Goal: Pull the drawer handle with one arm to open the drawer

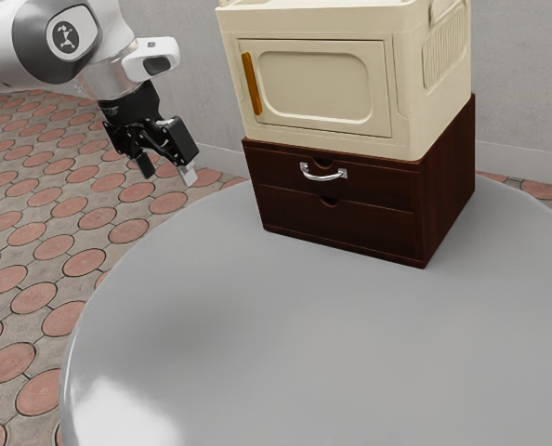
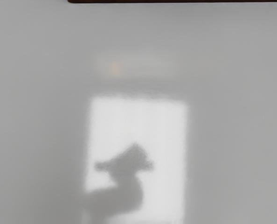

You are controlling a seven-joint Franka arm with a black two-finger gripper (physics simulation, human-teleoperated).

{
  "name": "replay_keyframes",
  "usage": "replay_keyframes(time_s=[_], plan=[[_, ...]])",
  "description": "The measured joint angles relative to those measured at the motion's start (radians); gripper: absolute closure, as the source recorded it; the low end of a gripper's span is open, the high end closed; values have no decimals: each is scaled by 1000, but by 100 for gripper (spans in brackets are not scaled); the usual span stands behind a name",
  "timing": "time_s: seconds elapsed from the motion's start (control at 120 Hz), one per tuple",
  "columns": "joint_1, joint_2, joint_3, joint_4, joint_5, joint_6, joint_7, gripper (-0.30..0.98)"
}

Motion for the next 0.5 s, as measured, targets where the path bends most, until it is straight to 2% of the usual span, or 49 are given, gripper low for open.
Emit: replay_keyframes(time_s=[0.192, 0.325, 0.4, 0.5], plan=[[0, -2, 1, 1, 0, 0, 2, 0], [-1, -18, -5, 104, 2, -1, 45, 0], [1, -34, -10, 203, 0, 3, 106, 0], [10, -45, -67, 241, -6, 13, 258, 0]])
